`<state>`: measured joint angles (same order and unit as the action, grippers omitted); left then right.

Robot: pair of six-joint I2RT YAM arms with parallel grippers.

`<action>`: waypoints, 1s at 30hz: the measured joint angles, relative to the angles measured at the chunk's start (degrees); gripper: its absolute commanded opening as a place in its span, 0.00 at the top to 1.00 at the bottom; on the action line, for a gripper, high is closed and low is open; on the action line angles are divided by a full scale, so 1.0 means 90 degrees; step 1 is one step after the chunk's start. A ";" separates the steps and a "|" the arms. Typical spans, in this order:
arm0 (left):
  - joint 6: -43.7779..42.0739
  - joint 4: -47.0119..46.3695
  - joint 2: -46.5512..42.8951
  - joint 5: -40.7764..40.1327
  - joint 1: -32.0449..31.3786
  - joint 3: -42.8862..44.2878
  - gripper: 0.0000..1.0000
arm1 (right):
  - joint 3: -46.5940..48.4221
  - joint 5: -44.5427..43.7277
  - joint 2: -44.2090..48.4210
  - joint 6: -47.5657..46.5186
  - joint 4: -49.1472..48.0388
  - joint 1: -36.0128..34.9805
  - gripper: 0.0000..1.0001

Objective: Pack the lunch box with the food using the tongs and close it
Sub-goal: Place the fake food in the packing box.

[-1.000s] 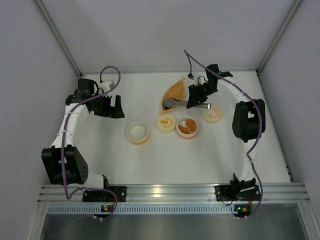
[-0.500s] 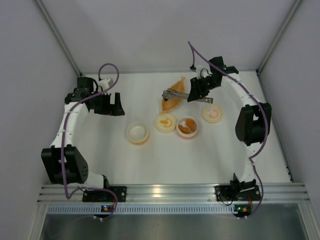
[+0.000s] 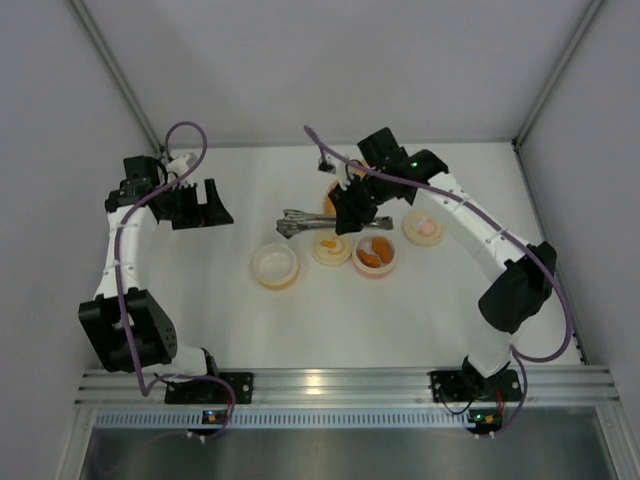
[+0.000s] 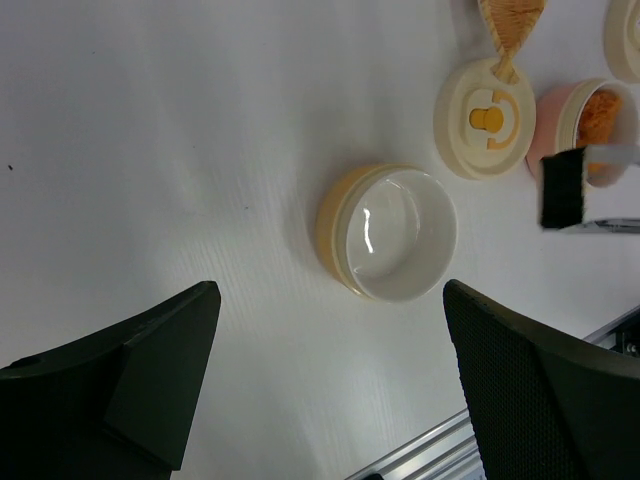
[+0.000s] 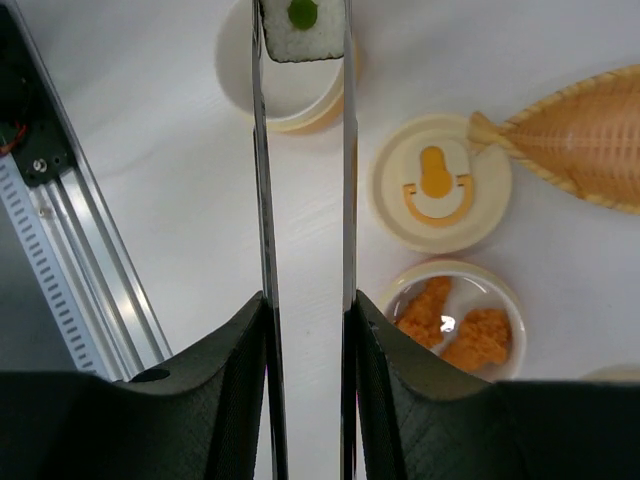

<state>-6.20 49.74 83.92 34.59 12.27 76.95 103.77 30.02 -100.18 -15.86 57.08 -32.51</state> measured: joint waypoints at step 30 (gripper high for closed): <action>-0.0209 0.0107 -0.0010 0.0226 0.0253 -0.0163 0.02 | 0.0185 -0.1902 -0.1411 0.0121 0.0039 -0.1821 0.78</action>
<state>-8.08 50.70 83.83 36.62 14.55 75.48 105.43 12.91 -112.88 -14.76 57.43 -48.90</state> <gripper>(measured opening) 0.982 0.345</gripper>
